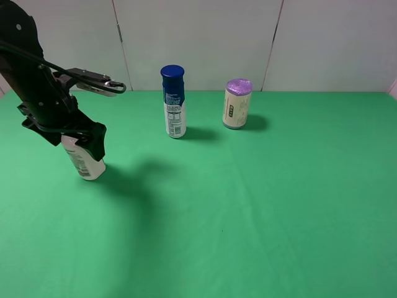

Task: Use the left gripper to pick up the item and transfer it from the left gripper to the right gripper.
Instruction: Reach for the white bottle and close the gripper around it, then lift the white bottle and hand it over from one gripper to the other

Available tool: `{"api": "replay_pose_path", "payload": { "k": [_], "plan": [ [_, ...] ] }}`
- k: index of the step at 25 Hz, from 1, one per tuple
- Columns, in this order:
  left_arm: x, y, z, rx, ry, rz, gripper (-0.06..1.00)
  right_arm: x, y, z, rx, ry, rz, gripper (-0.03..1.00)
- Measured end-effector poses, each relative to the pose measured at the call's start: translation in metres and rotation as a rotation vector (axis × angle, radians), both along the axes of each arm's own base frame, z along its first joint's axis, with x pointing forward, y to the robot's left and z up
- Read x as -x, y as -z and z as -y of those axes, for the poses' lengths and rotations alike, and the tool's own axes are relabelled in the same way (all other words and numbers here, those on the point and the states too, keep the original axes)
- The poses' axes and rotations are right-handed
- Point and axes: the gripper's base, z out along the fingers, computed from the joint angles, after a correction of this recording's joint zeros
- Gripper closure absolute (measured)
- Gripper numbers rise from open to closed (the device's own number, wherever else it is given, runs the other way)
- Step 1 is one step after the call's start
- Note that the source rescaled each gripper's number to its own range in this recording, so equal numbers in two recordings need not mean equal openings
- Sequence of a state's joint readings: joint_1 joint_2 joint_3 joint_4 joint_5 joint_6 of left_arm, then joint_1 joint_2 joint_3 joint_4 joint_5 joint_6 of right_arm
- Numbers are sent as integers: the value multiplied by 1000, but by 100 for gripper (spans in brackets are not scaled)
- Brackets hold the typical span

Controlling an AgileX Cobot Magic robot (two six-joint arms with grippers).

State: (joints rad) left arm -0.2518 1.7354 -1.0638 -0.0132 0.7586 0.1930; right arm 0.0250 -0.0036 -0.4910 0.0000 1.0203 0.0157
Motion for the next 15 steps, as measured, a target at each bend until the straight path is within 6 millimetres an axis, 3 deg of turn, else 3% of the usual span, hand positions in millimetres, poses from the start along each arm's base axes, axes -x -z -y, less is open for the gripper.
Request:
{"api": "replay_pose_path", "payload": {
  "k": [3, 5, 7, 13, 15],
  "plan": [
    [-1, -1, 0, 2, 0, 5, -3, 0, 0, 0, 0, 0, 0, -3],
    [-1, -1, 0, 3, 2, 5, 6, 0, 0, 0, 0, 0, 0, -3],
    [-1, -1, 0, 3, 7, 5, 23, 0, 0, 0, 0, 0, 0, -3],
    [-1, -1, 0, -1, 19, 6, 93, 0, 0, 0, 0, 0, 0, -3],
    [-1, -1, 0, 0, 18, 6, 94, 0, 0, 0, 0, 0, 0, -3]
  ]
}}
